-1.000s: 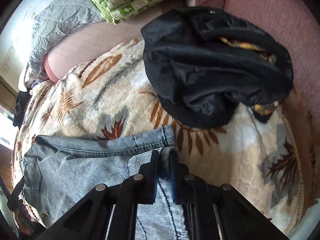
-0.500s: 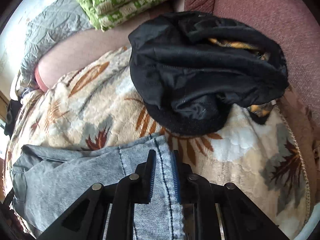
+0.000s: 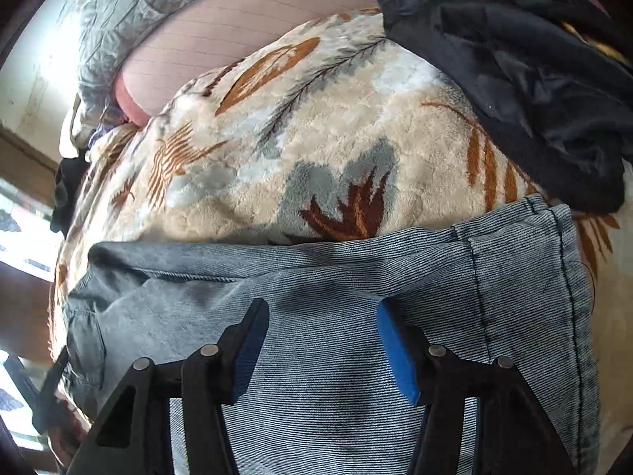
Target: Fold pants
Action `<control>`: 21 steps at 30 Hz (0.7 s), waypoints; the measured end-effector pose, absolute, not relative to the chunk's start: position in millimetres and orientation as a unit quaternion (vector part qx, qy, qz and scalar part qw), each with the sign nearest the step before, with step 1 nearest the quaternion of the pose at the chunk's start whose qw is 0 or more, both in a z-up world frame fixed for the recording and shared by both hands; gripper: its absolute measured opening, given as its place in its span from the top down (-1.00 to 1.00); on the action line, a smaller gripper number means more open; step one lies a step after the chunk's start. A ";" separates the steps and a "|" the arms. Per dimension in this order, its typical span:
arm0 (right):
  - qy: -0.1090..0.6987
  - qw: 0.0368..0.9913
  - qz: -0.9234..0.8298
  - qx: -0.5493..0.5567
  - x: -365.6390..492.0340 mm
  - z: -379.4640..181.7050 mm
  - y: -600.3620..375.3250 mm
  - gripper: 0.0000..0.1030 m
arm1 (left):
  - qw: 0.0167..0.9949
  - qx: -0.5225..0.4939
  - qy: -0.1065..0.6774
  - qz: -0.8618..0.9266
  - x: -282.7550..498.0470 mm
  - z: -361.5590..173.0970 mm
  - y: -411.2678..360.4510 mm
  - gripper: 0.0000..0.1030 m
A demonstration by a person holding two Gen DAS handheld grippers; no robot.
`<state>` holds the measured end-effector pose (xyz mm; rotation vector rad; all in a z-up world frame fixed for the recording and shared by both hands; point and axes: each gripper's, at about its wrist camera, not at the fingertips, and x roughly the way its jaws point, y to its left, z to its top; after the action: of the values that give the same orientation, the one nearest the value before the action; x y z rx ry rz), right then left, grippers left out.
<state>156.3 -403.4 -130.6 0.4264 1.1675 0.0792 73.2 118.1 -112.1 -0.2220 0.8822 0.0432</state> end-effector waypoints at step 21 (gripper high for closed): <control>0.547 0.788 0.280 0.036 217.9 -80.8 -210.0 -0.18 | 0.897 -0.101 0.422 -0.085 129.5 -78.6 76.0 -0.42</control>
<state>217.9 -210.0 -80.8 0.0777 1.1796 0.6040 129.5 76.0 -78.6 -0.2086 0.8744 -0.1765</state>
